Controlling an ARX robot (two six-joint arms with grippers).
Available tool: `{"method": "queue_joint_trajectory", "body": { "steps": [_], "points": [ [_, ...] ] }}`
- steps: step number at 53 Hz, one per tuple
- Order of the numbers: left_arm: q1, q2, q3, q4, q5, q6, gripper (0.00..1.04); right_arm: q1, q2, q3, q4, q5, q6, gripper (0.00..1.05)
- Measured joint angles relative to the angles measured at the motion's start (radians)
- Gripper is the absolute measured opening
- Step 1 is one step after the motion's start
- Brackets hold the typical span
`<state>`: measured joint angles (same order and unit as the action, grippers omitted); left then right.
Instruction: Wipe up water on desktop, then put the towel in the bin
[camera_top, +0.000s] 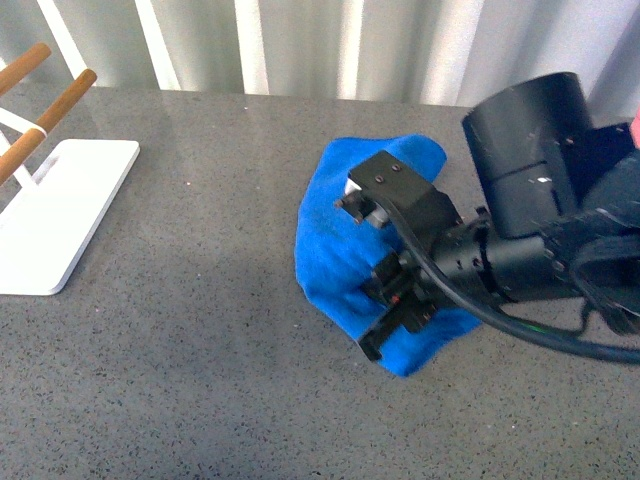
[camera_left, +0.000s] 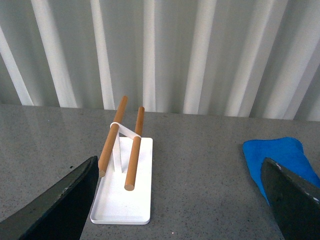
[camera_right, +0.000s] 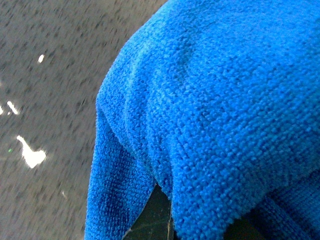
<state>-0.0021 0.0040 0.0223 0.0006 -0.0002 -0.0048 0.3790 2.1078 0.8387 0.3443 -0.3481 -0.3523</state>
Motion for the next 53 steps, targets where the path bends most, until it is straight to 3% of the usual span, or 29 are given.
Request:
{"method": "queue_joint_trajectory", "body": {
  "steps": [8, 21, 42, 53],
  "points": [
    [0.000, 0.000, 0.000, 0.000, 0.000, 0.000, 0.98, -0.095, -0.196, -0.188, -0.030, -0.026, -0.043, 0.04],
    [0.000, 0.000, 0.000, 0.000, 0.000, 0.000, 0.98, -0.232, -0.434, -0.199, -0.175, -0.050, -0.117, 0.04],
    [0.000, 0.000, 0.000, 0.000, 0.000, 0.000, 0.98, -0.311, -0.640, 0.092, -0.399, -0.073, -0.184, 0.04],
    [0.000, 0.000, 0.000, 0.000, 0.000, 0.000, 0.98, -0.426, -0.634, 0.238, -0.438, -0.100, -0.182, 0.04]
  ]
}}
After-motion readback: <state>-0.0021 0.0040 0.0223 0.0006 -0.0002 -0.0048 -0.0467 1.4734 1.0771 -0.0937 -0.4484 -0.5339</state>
